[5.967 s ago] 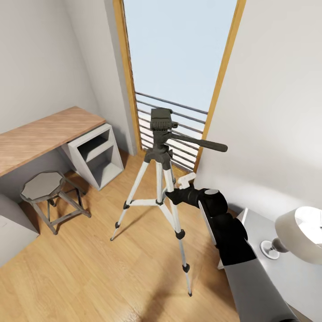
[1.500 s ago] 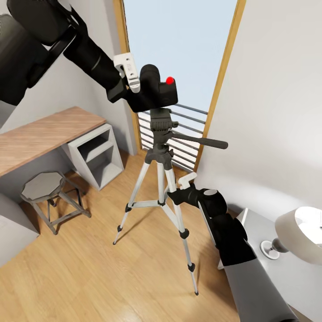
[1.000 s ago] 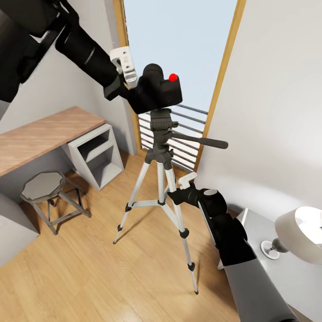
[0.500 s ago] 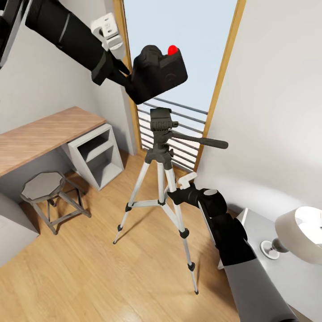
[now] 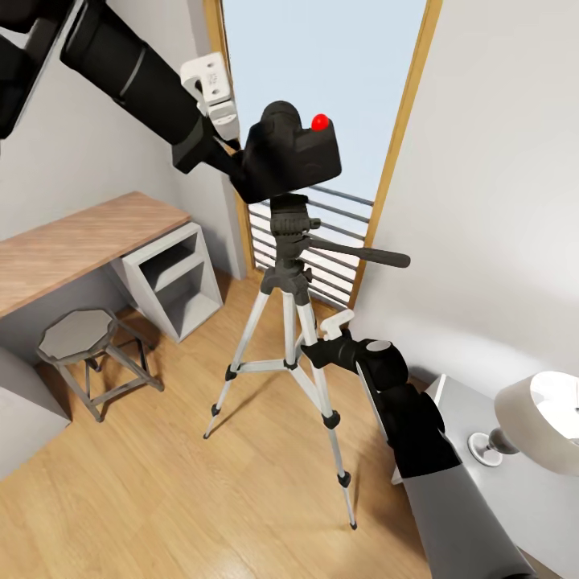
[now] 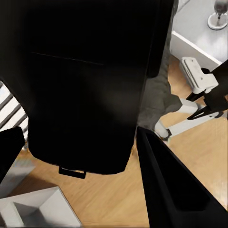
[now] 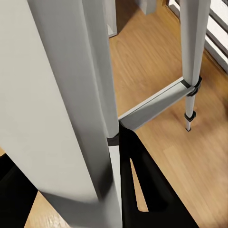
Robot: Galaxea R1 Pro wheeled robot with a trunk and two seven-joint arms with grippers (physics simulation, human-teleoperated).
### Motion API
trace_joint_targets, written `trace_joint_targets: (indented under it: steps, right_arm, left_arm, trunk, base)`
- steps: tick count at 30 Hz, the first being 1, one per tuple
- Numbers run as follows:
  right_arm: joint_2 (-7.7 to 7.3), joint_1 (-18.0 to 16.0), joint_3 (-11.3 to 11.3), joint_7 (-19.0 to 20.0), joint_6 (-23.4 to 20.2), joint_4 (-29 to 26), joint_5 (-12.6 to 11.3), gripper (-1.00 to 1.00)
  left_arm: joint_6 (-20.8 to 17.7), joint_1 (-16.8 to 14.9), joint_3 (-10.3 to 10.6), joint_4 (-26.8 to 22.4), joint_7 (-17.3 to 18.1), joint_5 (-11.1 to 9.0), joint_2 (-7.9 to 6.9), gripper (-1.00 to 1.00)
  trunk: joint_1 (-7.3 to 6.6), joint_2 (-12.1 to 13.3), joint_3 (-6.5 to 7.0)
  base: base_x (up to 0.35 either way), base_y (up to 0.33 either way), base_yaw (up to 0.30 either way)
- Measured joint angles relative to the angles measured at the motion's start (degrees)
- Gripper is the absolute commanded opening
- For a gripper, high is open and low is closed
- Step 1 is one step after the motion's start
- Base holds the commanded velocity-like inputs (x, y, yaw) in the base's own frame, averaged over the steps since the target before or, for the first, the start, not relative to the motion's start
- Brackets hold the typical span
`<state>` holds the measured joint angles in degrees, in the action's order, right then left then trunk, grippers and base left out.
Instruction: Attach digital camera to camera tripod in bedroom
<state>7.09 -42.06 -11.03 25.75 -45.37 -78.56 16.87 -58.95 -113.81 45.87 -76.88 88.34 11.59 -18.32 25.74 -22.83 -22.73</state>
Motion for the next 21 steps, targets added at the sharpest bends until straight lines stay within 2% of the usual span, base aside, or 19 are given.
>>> trace_joint_targets:
  steps: [2,5,21]
  right_arm:
    - [0.0,0.0,0.0,-0.02,0.01,0.0,-0.02,-1.0]
    - [0.0,0.0,0.0,0.0,0.03,0.01,0.0,-1.0]
    - [0.0,0.0,-0.01,-0.02,0.03,0.01,-0.02,-1.0]
  left_arm:
    - [-0.02,0.0,-0.05,-1.13,-0.05,1.84,-0.01,-1.0]
    - [-0.05,0.0,-0.1,-1.54,-0.09,2.49,-0.01,-1.0]
    - [-0.11,0.0,-0.03,-1.65,-0.11,2.42,-0.11,-1.0]
  trunk:
    - [0.0,0.0,0.0]
    - [0.0,0.0,0.0]
    - [0.0,0.0,0.0]
  base:
    - [0.0,0.0,0.0]
    - [0.0,0.0,0.0]
    - [0.0,0.0,0.0]
